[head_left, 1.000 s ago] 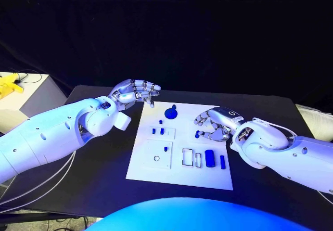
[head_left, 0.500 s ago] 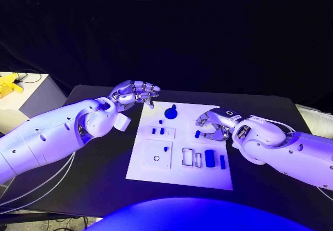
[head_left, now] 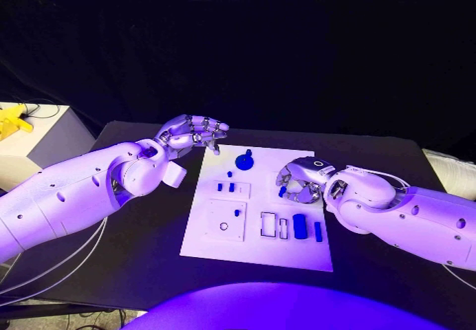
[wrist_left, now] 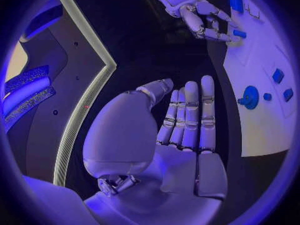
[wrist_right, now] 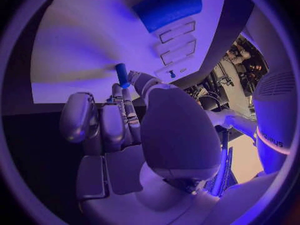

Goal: Assemble the parts on the task board

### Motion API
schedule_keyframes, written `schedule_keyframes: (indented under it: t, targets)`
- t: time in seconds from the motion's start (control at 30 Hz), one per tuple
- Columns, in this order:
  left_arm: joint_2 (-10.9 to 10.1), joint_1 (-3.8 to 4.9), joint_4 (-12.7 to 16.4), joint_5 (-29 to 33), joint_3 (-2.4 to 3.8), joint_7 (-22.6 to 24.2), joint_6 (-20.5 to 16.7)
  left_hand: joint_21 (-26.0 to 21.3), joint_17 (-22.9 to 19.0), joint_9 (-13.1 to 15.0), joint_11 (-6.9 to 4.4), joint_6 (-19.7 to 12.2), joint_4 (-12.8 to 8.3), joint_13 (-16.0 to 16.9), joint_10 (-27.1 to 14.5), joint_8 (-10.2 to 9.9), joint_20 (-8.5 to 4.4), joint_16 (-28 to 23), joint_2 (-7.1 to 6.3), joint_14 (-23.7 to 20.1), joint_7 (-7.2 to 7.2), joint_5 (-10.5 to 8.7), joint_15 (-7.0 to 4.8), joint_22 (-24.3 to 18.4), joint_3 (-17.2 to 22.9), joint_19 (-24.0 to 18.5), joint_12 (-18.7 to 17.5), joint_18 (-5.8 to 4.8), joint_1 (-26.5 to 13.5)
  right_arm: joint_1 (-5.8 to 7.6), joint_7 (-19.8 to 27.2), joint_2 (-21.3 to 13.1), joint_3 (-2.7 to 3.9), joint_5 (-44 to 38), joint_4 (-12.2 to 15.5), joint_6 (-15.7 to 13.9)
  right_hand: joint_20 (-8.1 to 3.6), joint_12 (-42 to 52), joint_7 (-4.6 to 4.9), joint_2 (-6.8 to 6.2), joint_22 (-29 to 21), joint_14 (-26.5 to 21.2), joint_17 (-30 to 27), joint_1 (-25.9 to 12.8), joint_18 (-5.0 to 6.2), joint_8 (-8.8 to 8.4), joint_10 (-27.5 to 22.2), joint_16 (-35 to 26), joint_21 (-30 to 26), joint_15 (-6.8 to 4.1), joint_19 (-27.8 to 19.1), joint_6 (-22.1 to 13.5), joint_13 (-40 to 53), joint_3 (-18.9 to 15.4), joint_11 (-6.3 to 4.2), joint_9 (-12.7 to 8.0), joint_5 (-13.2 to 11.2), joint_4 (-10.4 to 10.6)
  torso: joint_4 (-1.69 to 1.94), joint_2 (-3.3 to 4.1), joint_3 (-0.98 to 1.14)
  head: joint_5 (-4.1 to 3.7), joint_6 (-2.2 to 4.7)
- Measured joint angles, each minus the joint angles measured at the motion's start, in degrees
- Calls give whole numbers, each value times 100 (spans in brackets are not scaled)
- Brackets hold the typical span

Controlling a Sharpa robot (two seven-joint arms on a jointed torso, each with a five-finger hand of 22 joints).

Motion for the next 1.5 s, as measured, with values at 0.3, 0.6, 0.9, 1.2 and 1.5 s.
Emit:
schedule_keyframes:
  t: [0.3,0.6,0.9,1.2,1.5]
  targets:
    - [2,0,-6,1,0,-6,7,0,0,-7,0,0,0,-10,0,28,-21,0,24,0,0,0,0,-15,0,21,0,0,24,-15,-52,55,-19,-93,-79,79,-20,-90,-19,1,0,20,73,-1,-70,45,193,67,138,-20,20,132,0,236,-44,43,-94,-31,-5,-1,3,-10,0]
    - [1,-1,-9,2,0,-38,41,0,0,-7,0,0,16,-9,0,28,-21,0,24,0,0,0,0,-15,-16,21,-21,0,24,-32,-73,90,-29,-158,-113,87,-32,-238,-31,27,-1,20,46,-22,-89,87,335,67,138,-20,7,206,-11,530,-47,88,-366,-103,-6,-1,7,-7,0]
    - [1,-1,-10,3,0,-65,66,0,0,-7,0,0,16,-15,0,28,-21,0,24,0,0,0,0,-24,-16,21,-21,-1,24,-57,-73,78,-33,-165,-81,-83,-87,-303,-99,162,-2,17,207,-24,-89,258,641,205,417,-104,0,426,44,845,-30,208,-437,-341,-7,-2,6,-27,0]
    - [2,-2,-11,4,0,-80,81,0,1,-11,0,0,16,-14,0,28,-21,0,24,0,0,0,0,-24,-16,20,-21,0,24,-78,-122,-4,-38,78,22,-416,-135,-302,-126,243,-3,15,276,-91,-89,371,760,244,514,-147,9,504,148,955,53,212,-422,-485,-5,-5,4,-30,0]
    - [8,-4,-38,6,0,-88,88,-24,0,-11,0,0,16,-14,0,28,-21,0,24,0,0,0,0,-24,-16,20,-21,-1,24,67,-236,-306,96,637,577,-713,-155,-335,-144,259,-4,-2,281,-106,-89,403,760,244,514,-163,-11,521,154,974,53,212,-420,-523,-9,-12,0,-8,0]
